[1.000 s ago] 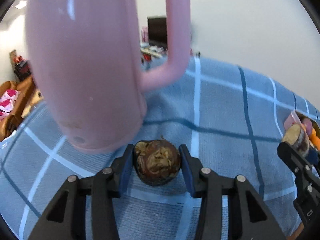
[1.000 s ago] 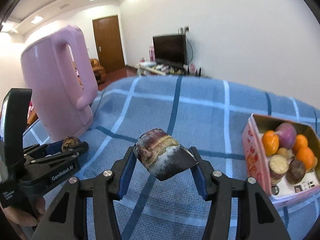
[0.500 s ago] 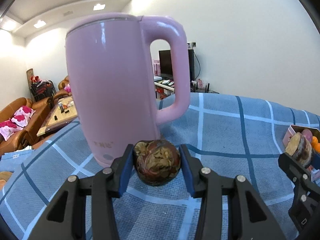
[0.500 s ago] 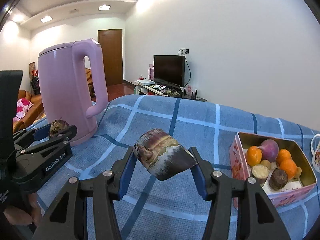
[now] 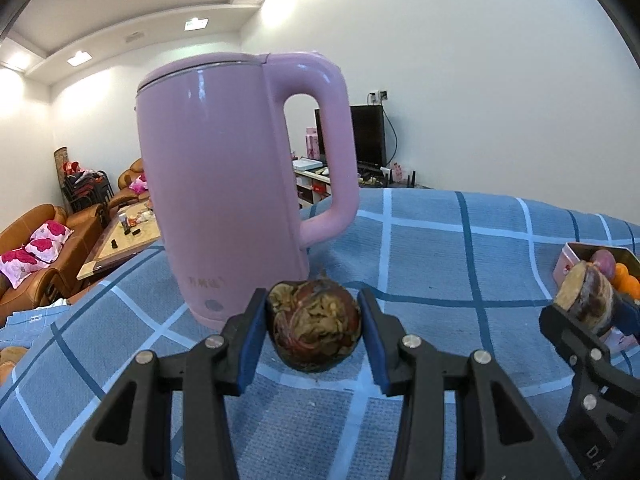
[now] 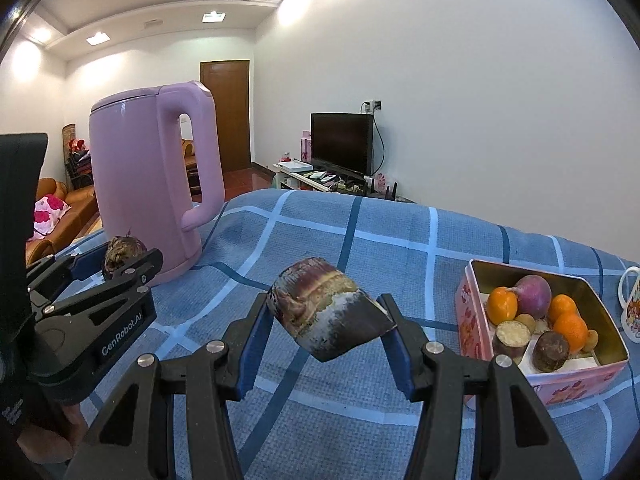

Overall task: Organize fruits
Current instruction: 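Carry the brown fruit and taro slice over the pink tin with both tools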

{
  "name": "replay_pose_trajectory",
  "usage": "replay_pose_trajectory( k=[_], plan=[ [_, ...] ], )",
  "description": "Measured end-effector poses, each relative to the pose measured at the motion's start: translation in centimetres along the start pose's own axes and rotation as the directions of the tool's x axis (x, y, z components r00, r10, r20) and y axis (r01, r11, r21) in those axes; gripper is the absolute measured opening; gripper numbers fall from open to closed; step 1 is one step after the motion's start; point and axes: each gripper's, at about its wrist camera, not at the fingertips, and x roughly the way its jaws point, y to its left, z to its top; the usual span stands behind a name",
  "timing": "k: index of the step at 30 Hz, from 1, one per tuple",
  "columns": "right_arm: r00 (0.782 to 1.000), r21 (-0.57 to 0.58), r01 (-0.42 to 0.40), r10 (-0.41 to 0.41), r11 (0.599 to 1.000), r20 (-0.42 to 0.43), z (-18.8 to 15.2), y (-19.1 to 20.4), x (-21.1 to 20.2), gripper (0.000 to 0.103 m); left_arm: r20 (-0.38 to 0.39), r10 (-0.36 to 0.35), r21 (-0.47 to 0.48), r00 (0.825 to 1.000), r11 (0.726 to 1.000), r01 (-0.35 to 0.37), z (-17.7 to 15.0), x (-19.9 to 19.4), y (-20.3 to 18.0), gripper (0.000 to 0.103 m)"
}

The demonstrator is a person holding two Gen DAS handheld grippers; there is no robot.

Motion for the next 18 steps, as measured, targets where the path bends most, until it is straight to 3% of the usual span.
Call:
replay_pose_trajectory(
  k=[18],
  plan=[
    [1.000, 0.001, 0.012, -0.012, 1.000, 0.003, -1.0, -1.2, -1.8, 0.055, -0.014, -0.021, -0.019, 1.000, 1.000, 0.021, -0.7, -1.5, -1.3, 0.047]
  ],
)
